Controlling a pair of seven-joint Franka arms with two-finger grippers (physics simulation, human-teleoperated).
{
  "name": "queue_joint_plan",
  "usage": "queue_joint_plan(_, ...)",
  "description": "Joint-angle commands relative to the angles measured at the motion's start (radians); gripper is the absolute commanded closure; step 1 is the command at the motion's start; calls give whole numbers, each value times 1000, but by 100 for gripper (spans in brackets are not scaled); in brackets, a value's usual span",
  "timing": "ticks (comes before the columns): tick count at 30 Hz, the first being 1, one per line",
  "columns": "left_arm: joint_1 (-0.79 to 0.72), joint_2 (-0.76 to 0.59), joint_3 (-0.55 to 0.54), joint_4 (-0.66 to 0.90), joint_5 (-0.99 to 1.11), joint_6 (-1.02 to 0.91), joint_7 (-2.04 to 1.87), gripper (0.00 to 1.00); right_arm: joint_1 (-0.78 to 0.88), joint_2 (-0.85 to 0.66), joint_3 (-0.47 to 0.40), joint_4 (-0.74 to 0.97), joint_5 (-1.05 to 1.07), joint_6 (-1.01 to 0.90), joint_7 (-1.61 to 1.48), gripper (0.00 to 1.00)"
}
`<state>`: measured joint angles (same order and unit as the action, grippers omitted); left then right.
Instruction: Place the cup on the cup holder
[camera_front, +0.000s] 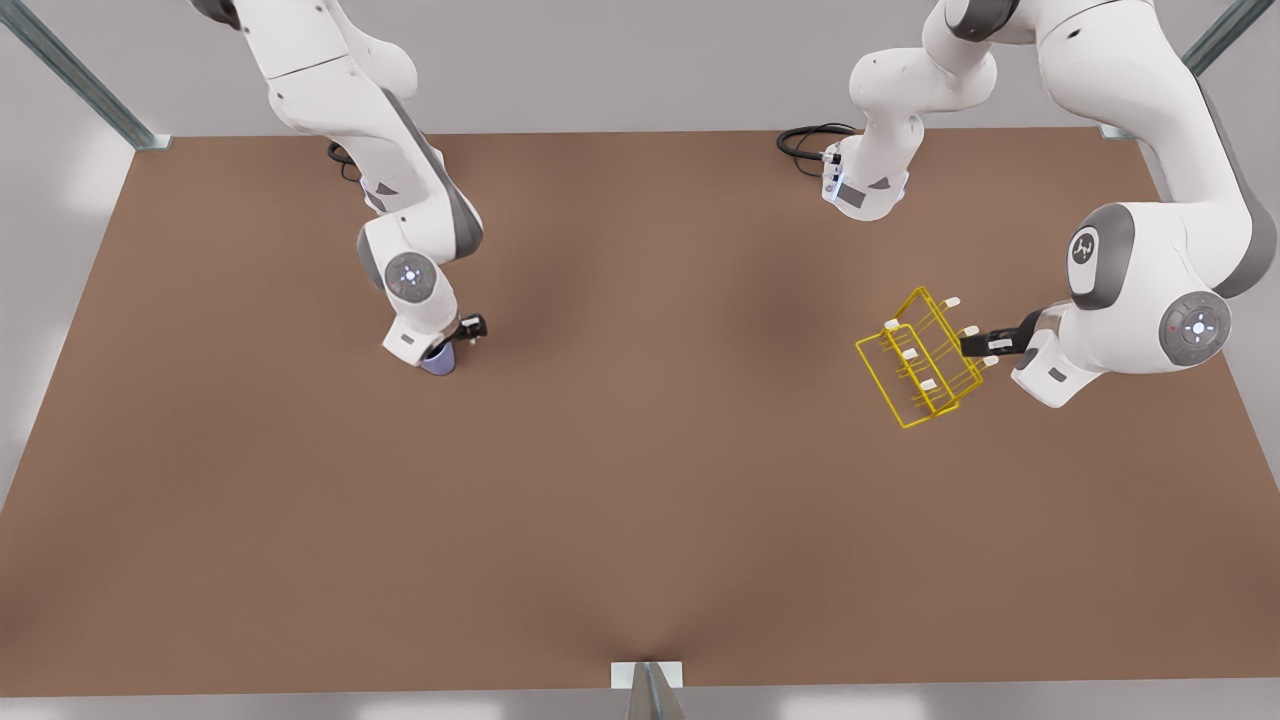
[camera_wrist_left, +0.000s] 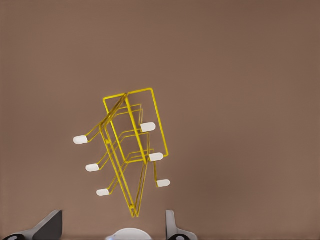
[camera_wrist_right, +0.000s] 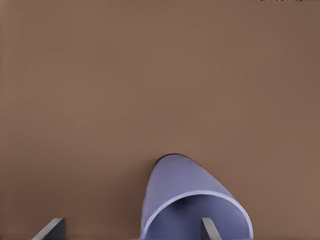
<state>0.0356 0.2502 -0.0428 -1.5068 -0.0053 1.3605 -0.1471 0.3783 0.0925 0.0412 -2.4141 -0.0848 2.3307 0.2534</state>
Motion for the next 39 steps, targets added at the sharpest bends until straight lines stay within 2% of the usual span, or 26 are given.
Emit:
queue_joint_plan(1,1,0,0,0,1,-4,21,0,-4,0,2,0,0,19,50,0)
queue_joint_plan(20,1,-2,0,0,-1,-31,20,0,-10,81,0,-5,-1,38,35,0)
queue_joint_plan(22,1,-2,0,0,1,-38,20,0,-13,81,0,-3,-1,35,32,24)
queue_joint_plan(23,1,-2,0,0,1,-38,20,0,-13,79,0,-3,-1,30,29,42)
queue_joint_plan(24,1,-2,0,0,1,-38,20,0,-13,78,2,-2,-1,19,29,74)
queue_joint_plan(25,1,-2,0,0,2,-41,20,0,-13,78,0,-2,-1,12,29,79)
queue_joint_plan(33,1,-5,-2,2,53,-70,38,0,-19,72,2,26,-3,-47,26,79)
queue_joint_plan(39,-10,23,-8,128,33,-29,172,0,-18,78,3,124,11,-102,-3,79)
